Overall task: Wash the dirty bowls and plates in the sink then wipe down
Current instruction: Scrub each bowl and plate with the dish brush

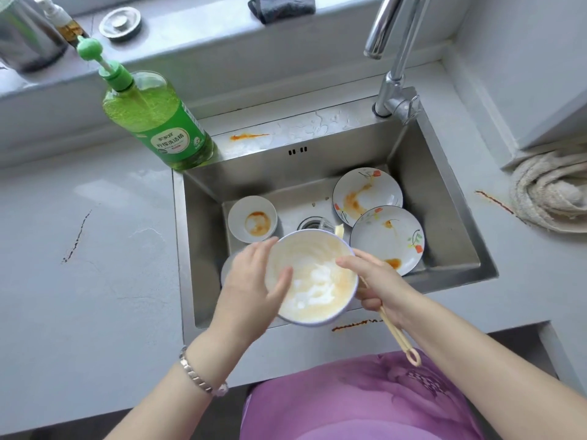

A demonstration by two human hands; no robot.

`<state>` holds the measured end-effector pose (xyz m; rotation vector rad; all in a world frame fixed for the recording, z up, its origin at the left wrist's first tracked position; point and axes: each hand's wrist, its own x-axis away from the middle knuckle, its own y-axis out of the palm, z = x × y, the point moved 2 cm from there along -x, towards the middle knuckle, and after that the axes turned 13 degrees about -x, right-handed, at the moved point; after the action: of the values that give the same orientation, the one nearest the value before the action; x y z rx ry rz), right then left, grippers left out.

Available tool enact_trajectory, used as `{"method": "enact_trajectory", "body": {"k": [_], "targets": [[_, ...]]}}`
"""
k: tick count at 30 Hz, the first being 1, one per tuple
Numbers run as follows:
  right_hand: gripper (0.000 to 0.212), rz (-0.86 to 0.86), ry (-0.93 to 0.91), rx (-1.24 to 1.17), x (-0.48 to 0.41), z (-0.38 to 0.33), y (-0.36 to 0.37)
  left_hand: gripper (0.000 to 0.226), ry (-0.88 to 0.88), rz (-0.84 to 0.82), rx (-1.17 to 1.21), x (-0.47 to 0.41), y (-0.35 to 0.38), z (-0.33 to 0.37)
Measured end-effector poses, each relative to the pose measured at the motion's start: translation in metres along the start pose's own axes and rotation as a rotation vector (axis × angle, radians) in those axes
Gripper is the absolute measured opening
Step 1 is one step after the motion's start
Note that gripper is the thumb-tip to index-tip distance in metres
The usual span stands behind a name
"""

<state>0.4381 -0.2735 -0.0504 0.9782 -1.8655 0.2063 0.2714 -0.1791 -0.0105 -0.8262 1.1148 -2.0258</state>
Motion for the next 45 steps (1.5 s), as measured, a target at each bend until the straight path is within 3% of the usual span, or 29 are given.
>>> {"method": "enact_trajectory", "body": {"k": [2,3,5,6,9,13,15,17,20,24,29,32,34,38,42,45], "targets": [[0.04,0.069,-0.027,0.054,-0.004,-0.001,0.003,0.062,0.189,-0.136,-0.076,0.004,0.009,0.02],[0.045,0.087,-0.042,0.079,-0.005,-0.002,0.005,0.057,0.268,-0.189,-0.131,0.009,0.016,0.028],[0.052,0.097,-0.082,0.102,-0.006,-0.003,0.011,0.02,0.394,-0.116,-0.23,0.014,0.027,0.038],[0.056,0.098,-0.101,0.097,-0.004,-0.005,0.014,0.022,0.388,-0.061,-0.218,0.015,0.028,0.04],[0.054,0.099,-0.216,0.122,0.008,-0.018,0.016,0.042,0.186,0.025,-0.111,0.009,0.024,0.033],[0.03,0.076,-0.552,0.49,0.028,-0.036,-0.002,0.018,-0.224,-0.181,0.535,-0.004,0.005,0.016],[0.033,-0.002,-0.68,0.784,0.039,-0.032,-0.006,0.02,-0.288,-0.21,0.664,-0.006,-0.002,0.009],[0.037,-0.048,-0.867,1.041,0.054,-0.02,-0.004,0.022,-0.279,-0.223,0.645,-0.004,-0.007,0.005],[0.038,-0.097,-1.022,1.231,0.071,-0.015,0.004,0.023,-0.245,-0.215,0.624,-0.002,-0.016,-0.003],[0.036,0.037,-0.771,1.07,0.042,-0.046,-0.003,0.023,-0.172,-0.25,0.63,0.001,-0.025,-0.006],[0.036,-0.15,-0.876,1.117,0.076,-0.029,0.017,0.021,-0.134,-0.237,0.612,0.004,-0.036,-0.009],[0.035,-0.009,-0.745,1.053,0.049,-0.048,0.006,0.021,-0.104,-0.286,0.636,0.006,-0.04,-0.011],[0.034,-0.009,-0.728,1.004,0.045,-0.054,0.004,0.021,-0.082,-0.314,0.662,0.008,-0.041,-0.01],[0.034,-0.202,-0.815,1.019,0.081,-0.046,0.024,0.021,-0.088,-0.299,0.722,0.01,-0.043,-0.016],[0.034,-0.023,-0.636,1.007,0.043,-0.058,-0.001,0.022,-0.072,-0.32,0.747,0.013,-0.045,-0.017],[0.035,-0.072,-0.653,0.934,0.054,-0.05,0.005,0.021,-0.072,-0.291,0.778,0.013,-0.044,-0.017]]}}
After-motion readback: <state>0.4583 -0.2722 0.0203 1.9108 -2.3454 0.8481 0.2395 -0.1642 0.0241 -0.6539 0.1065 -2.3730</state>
